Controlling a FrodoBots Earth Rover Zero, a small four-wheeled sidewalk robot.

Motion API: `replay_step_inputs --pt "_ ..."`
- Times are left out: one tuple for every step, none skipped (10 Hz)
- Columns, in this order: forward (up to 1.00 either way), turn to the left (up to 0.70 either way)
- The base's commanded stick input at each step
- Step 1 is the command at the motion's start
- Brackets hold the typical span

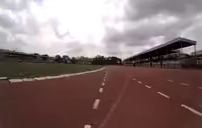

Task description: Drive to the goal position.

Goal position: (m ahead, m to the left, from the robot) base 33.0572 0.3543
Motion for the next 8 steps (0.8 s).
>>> replay_step_inputs --pt "0.70 0.00" --pt "0.70 0.00" --pt "0.70 0.00" --pt "0.70 0.00" --pt "0.70 0.00" --pt "0.70 0.00" --pt "0.70 0.00" --pt "0.70 0.00"
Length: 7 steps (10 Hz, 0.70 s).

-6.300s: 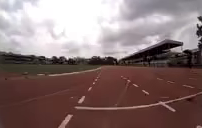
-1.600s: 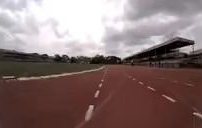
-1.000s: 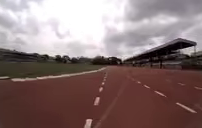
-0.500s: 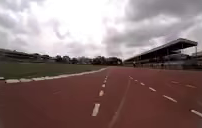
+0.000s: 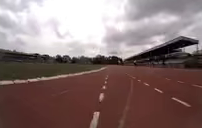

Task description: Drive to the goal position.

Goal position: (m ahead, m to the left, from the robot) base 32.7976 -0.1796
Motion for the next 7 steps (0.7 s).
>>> replay_step_inputs --pt "0.70 0.00" --pt "0.70 -0.06" --pt "0.70 -0.14" --pt "0.70 -0.14" --pt "0.70 -0.14" --pt "0.70 -0.14" --pt "0.70 -0.14"
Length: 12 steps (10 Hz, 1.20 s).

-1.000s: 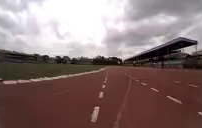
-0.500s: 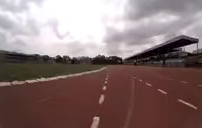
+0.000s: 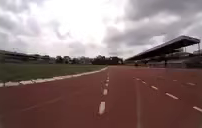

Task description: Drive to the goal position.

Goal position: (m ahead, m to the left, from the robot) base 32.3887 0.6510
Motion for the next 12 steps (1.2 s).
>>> replay_step_inputs --pt "0.70 -0.14" --pt "0.70 -0.14" --pt "0.70 -0.14" --pt "0.70 -0.14" --pt "0.70 -0.08" --pt "0.70 0.00" --pt "0.70 0.00" --pt "0.70 0.00" --pt "0.70 0.00" --pt "0.70 0.00" --pt "0.70 0.00" --pt "0.70 0.00"
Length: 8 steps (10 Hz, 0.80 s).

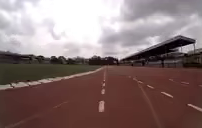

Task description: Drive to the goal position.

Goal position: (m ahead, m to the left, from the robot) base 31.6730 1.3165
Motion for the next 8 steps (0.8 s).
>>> replay_step_inputs --pt "0.70 -0.14" --pt "0.70 -0.14" --pt "0.70 -0.14" --pt "0.70 -0.14" --pt "0.70 -0.14" --pt "0.70 -0.14" --pt "0.70 -0.12" --pt "0.70 -0.02"
